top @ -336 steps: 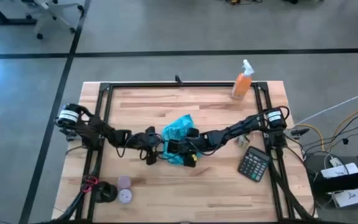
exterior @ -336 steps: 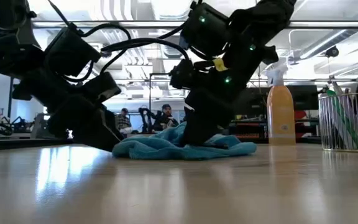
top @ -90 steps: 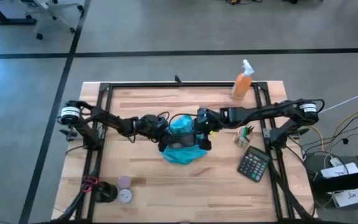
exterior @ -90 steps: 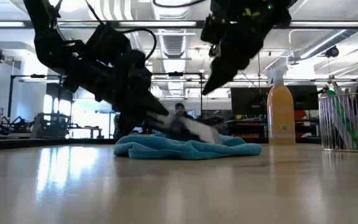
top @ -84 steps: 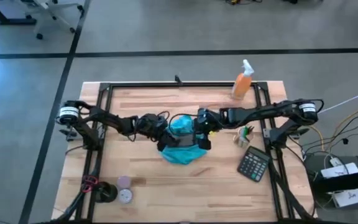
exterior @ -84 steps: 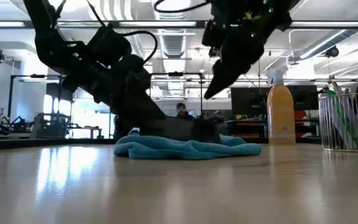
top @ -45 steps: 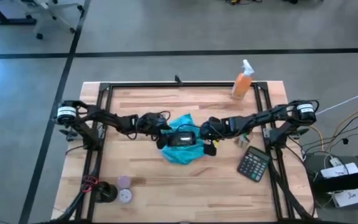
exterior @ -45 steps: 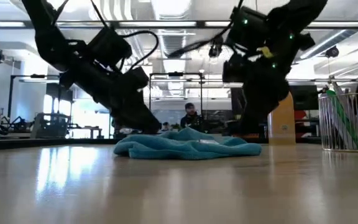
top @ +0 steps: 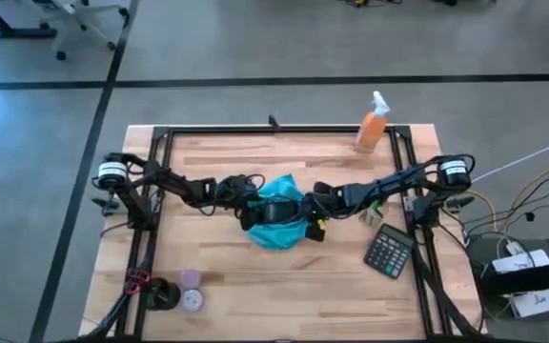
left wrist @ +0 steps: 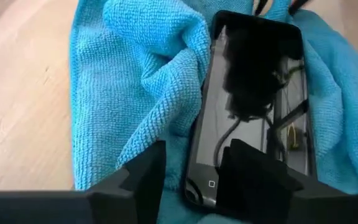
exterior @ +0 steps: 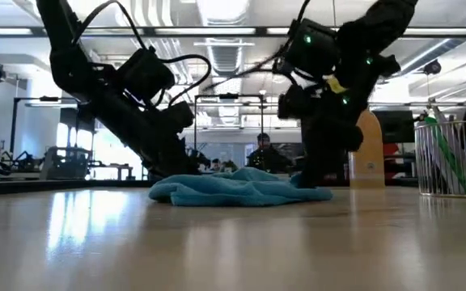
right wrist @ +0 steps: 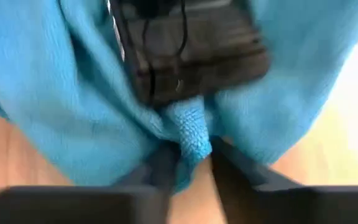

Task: Apply microfiber cloth
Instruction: Wipe the front and back of the black cellphone using the blue microfiber cloth

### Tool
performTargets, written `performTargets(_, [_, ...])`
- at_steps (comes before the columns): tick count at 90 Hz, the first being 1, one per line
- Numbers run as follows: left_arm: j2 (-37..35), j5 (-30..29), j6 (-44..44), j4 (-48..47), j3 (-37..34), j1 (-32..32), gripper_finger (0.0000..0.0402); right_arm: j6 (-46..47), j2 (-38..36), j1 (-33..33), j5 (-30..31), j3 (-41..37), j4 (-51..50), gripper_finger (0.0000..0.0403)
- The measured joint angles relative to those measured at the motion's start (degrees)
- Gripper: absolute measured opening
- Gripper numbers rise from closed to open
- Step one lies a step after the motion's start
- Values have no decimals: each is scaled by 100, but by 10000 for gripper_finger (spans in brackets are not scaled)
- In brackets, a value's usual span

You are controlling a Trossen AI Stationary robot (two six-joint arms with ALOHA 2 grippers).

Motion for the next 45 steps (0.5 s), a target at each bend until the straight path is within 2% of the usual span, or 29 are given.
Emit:
performTargets(9, [11, 0, 17, -39, -6, -4, 155, -219, -82, -8, 356, 152, 0, 16])
performTargets(17, [17, -4, 33, -25, -11, -17, 152, -493, -82, -19, 375, 273, 36, 8])
performTargets(29, [20, -4, 44, 74, -15, -17, 149, -711, 108, -21, 195, 356, 737, 3])
performTargets(45, [22, -3, 39, 118, -22, -17, 144, -708, 724, -50, -98, 330, 1487, 0])
